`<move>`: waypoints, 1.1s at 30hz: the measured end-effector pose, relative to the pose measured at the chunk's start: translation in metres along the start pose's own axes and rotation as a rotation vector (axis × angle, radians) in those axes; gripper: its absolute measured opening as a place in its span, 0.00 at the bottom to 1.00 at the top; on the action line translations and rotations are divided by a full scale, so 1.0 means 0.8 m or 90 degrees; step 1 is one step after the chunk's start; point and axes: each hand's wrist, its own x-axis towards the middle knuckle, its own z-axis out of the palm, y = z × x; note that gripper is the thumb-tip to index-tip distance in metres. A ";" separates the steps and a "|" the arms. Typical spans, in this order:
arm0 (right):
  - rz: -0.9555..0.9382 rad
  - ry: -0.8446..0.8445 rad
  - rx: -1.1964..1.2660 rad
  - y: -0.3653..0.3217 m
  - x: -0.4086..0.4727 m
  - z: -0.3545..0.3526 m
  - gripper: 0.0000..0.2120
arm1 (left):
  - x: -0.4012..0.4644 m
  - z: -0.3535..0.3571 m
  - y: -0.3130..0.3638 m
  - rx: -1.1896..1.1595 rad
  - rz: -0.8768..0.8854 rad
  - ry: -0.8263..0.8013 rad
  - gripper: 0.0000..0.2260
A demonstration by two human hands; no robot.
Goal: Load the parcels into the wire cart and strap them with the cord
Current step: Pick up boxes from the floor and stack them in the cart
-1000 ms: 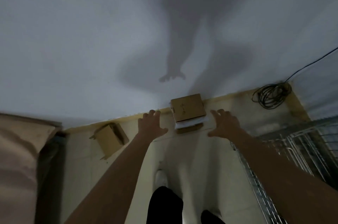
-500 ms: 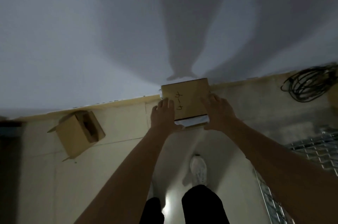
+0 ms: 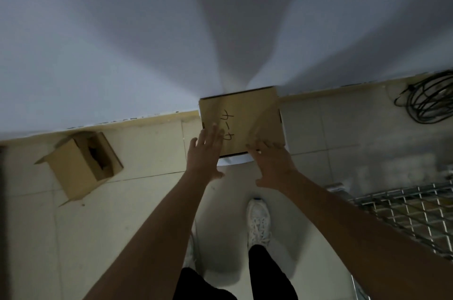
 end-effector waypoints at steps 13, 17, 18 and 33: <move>0.042 0.067 -0.213 0.032 0.113 -0.070 0.57 | 0.074 -0.011 -0.008 0.022 0.057 0.122 0.50; 0.183 0.163 -0.218 0.035 0.124 -0.026 0.27 | 0.097 -0.014 0.004 0.083 0.050 0.082 0.49; 0.191 0.195 -0.172 0.037 0.131 -0.010 0.24 | 0.097 -0.012 0.005 0.101 0.047 0.077 0.50; 0.167 0.115 -0.028 0.008 0.078 -0.026 0.58 | 0.082 -0.041 0.009 0.192 0.057 0.048 0.59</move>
